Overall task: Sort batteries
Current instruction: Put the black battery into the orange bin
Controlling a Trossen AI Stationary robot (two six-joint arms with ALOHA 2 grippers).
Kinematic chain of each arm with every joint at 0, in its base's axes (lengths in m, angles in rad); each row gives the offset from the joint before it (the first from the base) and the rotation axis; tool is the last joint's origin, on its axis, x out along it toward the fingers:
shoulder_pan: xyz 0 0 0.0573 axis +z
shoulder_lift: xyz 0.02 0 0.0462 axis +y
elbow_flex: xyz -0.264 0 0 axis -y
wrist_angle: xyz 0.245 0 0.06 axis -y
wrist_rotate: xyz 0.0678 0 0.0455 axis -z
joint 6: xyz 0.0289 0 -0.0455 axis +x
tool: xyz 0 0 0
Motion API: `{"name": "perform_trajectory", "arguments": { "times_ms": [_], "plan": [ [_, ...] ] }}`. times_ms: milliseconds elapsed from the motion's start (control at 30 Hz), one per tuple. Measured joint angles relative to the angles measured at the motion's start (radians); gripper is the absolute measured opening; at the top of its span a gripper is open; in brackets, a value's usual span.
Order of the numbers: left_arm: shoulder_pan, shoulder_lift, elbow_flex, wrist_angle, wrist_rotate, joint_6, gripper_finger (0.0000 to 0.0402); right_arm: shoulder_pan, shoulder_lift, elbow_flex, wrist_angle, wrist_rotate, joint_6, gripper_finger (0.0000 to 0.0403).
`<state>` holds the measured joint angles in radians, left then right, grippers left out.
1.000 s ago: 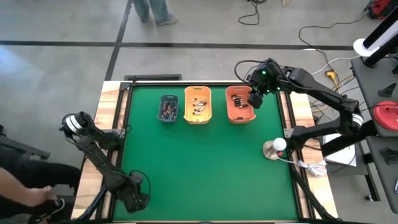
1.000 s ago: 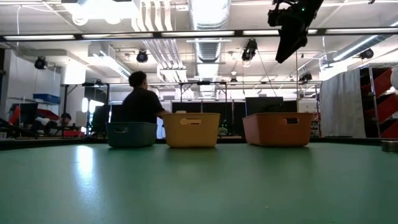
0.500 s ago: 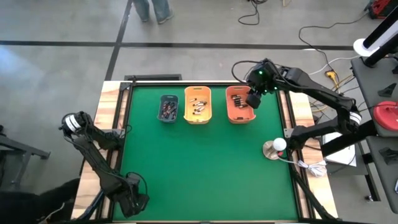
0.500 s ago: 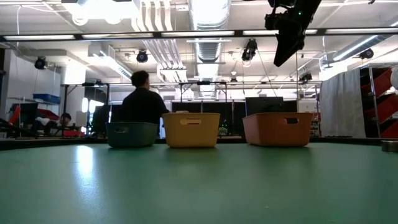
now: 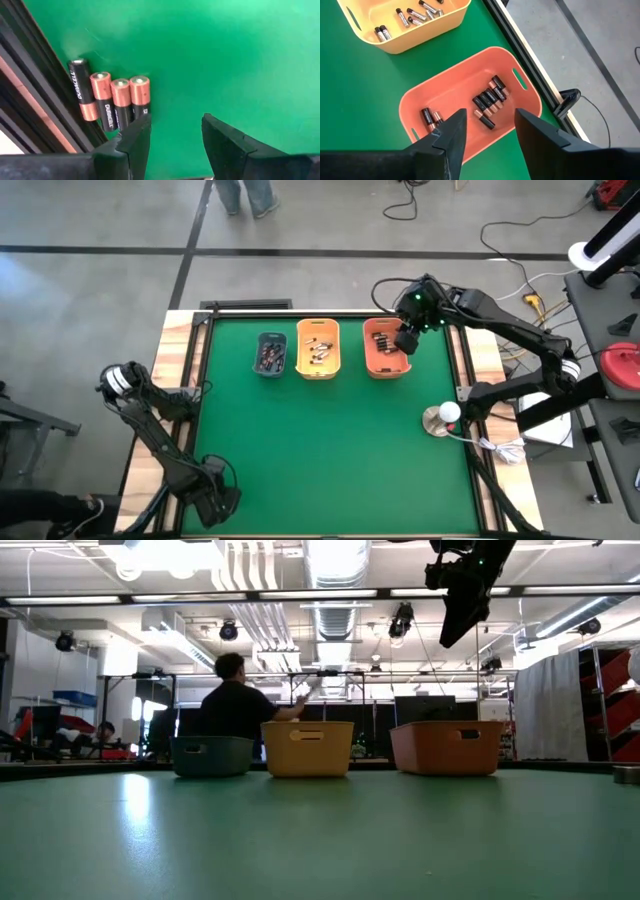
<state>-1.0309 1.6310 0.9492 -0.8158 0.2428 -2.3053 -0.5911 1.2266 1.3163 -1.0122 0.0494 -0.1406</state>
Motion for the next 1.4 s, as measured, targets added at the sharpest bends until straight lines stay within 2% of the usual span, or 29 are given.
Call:
{"name": "perform_trajectory", "arguments": {
  "times_ms": [133,367,467,700,1400],
  "plan": [
    [0.002,0.000,-0.019,0.002,-0.016,0.013,0.0157,0.000,0.000,0.000,0.000,0.000,0.003,0.0155],
    [0.004,0.000,-0.016,-0.023,-0.107,0.295,0.0157,0.000,0.000,0.000,-0.002,0.001,0.019,0.0162],
    [0.003,0.000,-0.009,-0.037,-0.103,0.371,0.0157,0.000,0.000,0.000,-0.004,0.000,0.019,0.0164],
    [-0.003,0.000,-0.020,-0.036,0.017,0.405,0.0157,0.000,0.000,0.000,-0.005,0.001,0.029,0.0156],
    [0.013,0.095,-0.022,0.047,0.035,0.435,0.0151,0.000,0.000,0.000,-0.005,0.001,0.028,0.0150]
  ]
}}
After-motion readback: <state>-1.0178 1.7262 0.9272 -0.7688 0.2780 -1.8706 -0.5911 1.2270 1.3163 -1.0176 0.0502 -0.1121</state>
